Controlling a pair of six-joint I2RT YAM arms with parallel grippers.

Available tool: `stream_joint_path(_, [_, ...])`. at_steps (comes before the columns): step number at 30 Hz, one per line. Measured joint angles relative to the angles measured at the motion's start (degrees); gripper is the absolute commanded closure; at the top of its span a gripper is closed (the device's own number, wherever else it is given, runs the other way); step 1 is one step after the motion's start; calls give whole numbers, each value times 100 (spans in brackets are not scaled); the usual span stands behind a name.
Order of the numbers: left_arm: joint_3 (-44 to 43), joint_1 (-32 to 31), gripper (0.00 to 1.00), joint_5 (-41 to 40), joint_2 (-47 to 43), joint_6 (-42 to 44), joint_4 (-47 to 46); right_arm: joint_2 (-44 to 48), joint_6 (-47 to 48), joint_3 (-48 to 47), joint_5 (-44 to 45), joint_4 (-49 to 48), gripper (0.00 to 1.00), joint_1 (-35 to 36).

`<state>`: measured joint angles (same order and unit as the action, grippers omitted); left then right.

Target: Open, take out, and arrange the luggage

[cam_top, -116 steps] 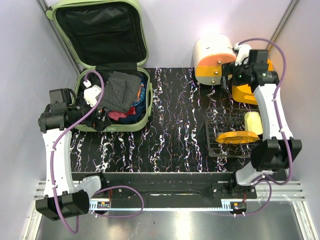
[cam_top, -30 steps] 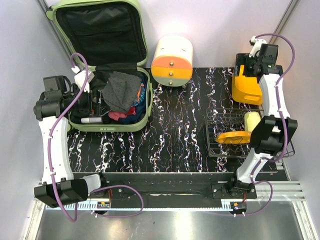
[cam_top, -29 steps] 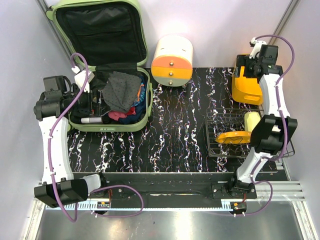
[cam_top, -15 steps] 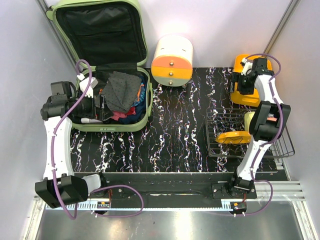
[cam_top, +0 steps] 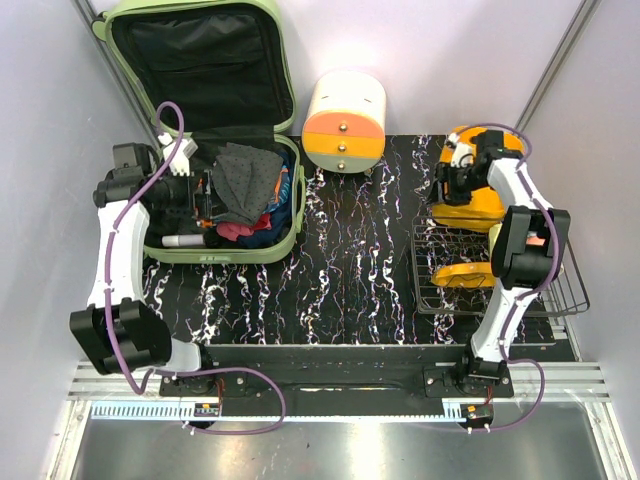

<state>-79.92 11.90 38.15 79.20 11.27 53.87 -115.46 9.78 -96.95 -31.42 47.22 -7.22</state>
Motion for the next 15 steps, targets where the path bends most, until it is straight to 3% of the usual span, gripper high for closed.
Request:
stream_joint_path(7, [-372,-223,5,-378,304,457,-138,293,470,745,-247,-72,48,699])
stream_joint_path(13, [-413,-376,5,-435,356,1250,-76,431,584,846,-264,-83,24,949])
stream_joint_path(15, [-479,-376,5,-409,428,1530,-48,483,520,839,-262,-79,21,960])
